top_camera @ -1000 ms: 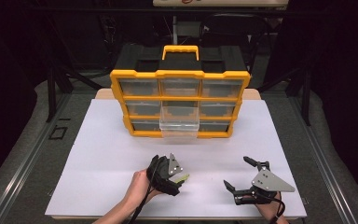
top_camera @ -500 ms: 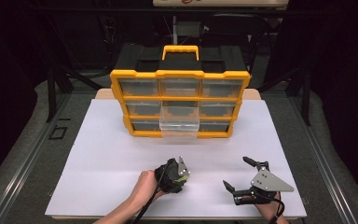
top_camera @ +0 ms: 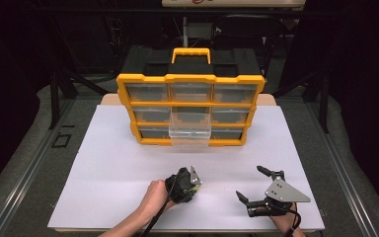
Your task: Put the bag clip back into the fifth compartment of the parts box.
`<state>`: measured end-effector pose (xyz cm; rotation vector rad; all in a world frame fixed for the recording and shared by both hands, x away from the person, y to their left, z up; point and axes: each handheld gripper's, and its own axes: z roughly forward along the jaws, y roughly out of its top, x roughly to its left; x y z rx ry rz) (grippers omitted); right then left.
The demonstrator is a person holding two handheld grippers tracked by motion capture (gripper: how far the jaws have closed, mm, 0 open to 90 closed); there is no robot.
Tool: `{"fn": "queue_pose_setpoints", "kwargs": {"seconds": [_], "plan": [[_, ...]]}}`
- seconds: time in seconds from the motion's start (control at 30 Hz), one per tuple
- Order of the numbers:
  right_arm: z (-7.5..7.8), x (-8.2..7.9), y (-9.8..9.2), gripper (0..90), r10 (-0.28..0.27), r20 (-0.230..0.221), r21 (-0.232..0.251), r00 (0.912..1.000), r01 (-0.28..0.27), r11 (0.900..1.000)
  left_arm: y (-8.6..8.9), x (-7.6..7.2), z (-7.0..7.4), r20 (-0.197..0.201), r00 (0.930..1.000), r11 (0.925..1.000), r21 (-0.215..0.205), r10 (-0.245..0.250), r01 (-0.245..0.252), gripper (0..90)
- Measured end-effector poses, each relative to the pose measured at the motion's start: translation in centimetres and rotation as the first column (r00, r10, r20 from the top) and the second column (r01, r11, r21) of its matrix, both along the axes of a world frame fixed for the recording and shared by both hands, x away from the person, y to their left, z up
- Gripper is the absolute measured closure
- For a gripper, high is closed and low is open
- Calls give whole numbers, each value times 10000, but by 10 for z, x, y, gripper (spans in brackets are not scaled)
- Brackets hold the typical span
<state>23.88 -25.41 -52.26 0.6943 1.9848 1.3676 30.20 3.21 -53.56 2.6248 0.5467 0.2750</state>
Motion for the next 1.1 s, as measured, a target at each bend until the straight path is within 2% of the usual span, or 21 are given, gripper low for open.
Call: {"fn": "queue_pose_setpoints", "kwargs": {"seconds": [0.23,0.37,0.6,1.1], "plan": [[0,0,0,0,-20,-36,-21,10000,20,10000,0,2,0,-339,9993,9998,-98,144,-148,772],[0,1,0,0,-37,-57,-45,10000,37,10000,-1,2,0,-401,9989,9997,-21,247,-248,795],[0,0,0,0,-39,-48,-56,10000,39,10000,2,4,1,-755,9967,9990,-310,286,-310,801],[0,0,0,0,29,-29,-70,10000,-29,10000,17,5,14,-502,9985,9974,-682,212,-246,801]]}}
